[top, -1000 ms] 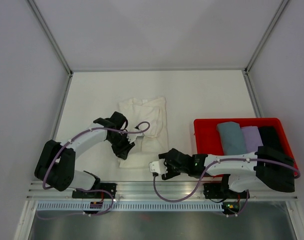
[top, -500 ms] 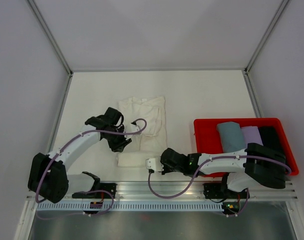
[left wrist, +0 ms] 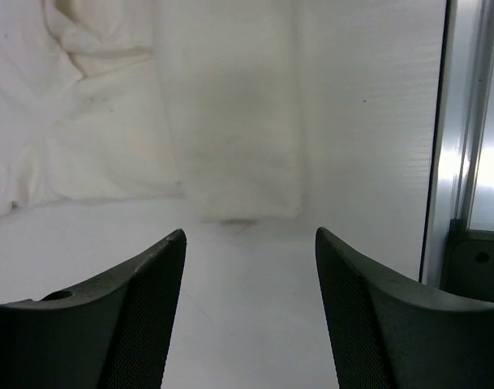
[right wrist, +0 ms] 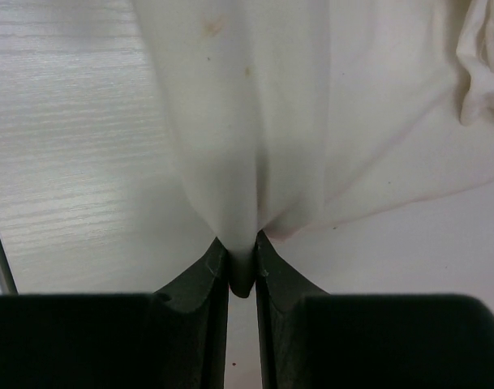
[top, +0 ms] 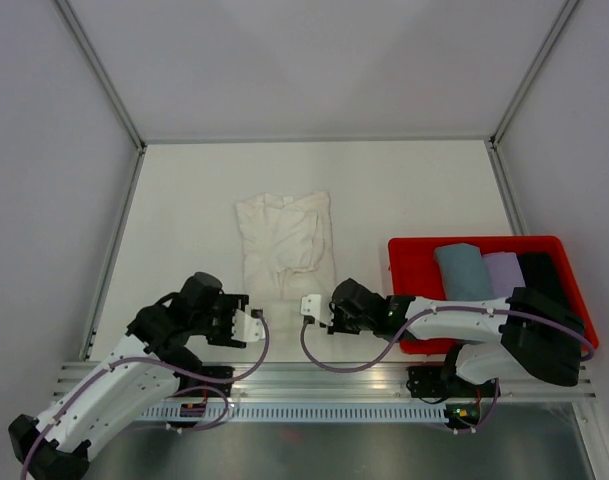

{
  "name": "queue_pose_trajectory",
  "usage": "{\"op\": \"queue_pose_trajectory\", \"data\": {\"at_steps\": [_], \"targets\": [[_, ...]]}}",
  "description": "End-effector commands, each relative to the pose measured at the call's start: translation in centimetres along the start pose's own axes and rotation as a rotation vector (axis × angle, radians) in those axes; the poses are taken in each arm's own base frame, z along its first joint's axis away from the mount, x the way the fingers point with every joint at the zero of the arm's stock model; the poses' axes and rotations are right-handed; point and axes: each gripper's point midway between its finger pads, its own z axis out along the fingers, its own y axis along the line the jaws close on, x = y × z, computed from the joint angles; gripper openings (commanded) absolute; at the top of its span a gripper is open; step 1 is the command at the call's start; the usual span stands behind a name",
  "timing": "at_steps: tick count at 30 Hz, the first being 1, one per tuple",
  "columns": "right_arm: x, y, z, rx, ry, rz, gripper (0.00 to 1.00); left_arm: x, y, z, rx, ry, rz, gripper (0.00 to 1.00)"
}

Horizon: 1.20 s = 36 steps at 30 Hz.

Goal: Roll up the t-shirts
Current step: Roll the tshirt

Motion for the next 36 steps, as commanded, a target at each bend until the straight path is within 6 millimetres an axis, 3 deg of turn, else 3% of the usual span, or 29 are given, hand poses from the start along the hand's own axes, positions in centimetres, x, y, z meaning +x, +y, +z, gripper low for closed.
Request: {"op": "queue_pose_trajectory", "data": {"at_steps": [1,5,8,12,15,18,21,24,26,31,34,36], "targets": [[-2.4,-0.6,-0.4,-0.023,-0.078,0.071,0.13,-0.5,0.1,0.9,-0.018,0.0,0.053,0.71],[-2.3,-0.7,-0.4,-0.04,-0.077,0.085,0.11,-1.2,-0.6,2.5,0.045,0.014,0.003,0.73],[-2.4,-1.1,-0.5,-0.047,-0.083,0.105,0.1,0.3,-1.1,3.8,0.057,0.095,0.022,0.72],[-2.9,-1.8,-0.7,-0.073,-0.121,0.151,0.08,0.0,-1.0,4.4,0.062,0.079,0.051,0.72],[-2.5,-2.0,-0.6,-0.079,-0.113,0.155,0.07,1.6,-0.5,5.0,0.031,0.153,0.064,0.71],[-2.4,-1.8,-0.5,-0.09,-0.103,0.154,0.07,2.2,-0.5,5.3,0.018,0.171,0.053,0.63],[-2.8,-1.6,-0.6,-0.118,-0.114,0.165,0.06,2.2,0.0,5.8,-0.019,0.171,0.023,0.45],[-3.0,-1.5,-0.9,-0.137,-0.123,0.181,0.06,2.8,0.2,5.8,-0.029,0.21,0.001,0.14],[-3.0,-1.4,-1.3,-0.155,-0.125,0.176,0.04,2.5,0.4,5.3,-0.022,0.21,-0.008,0.03],[-4.7,-1.6,-3.0,-0.216,-0.145,0.161,0.04,-0.1,-1.0,3.3,0.102,0.105,-0.071,0.02],[-4.9,-0.2,-3.8,-0.33,-0.119,0.192,0.04,-1.4,-1.2,1.9,0.174,0.069,-0.123,0.02],[-5.7,0.8,-4.2,-0.41,-0.12,0.246,0.03,-1.9,-2.7,1.0,0.289,0.052,-0.172,0.02]]}}
